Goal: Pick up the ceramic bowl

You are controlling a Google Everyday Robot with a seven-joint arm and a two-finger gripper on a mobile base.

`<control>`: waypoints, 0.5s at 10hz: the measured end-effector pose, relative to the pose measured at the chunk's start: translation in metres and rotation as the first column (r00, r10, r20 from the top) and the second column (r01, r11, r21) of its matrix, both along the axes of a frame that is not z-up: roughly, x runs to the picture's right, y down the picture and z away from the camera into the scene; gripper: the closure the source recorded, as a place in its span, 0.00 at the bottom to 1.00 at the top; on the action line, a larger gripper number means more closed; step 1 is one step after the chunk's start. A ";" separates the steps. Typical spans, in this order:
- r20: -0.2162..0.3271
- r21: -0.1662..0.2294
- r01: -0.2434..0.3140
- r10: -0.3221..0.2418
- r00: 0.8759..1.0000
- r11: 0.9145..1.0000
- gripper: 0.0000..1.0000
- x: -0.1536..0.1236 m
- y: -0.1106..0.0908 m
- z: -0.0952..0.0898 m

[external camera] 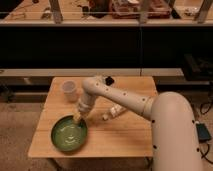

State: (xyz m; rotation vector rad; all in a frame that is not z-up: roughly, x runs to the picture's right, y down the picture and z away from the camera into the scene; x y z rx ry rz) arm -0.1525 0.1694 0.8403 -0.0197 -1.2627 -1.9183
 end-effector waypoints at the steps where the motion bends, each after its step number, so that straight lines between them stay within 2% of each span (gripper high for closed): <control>1: 0.004 -0.004 0.005 -0.005 1.000 1.000 0.73 -0.004 0.000 -0.001; 3: 0.007 0.003 -0.007 0.007 1.000 1.000 0.75 -0.006 -0.001 -0.001; 5: 0.037 0.030 -0.024 0.023 0.999 0.999 0.94 0.000 -0.011 -0.012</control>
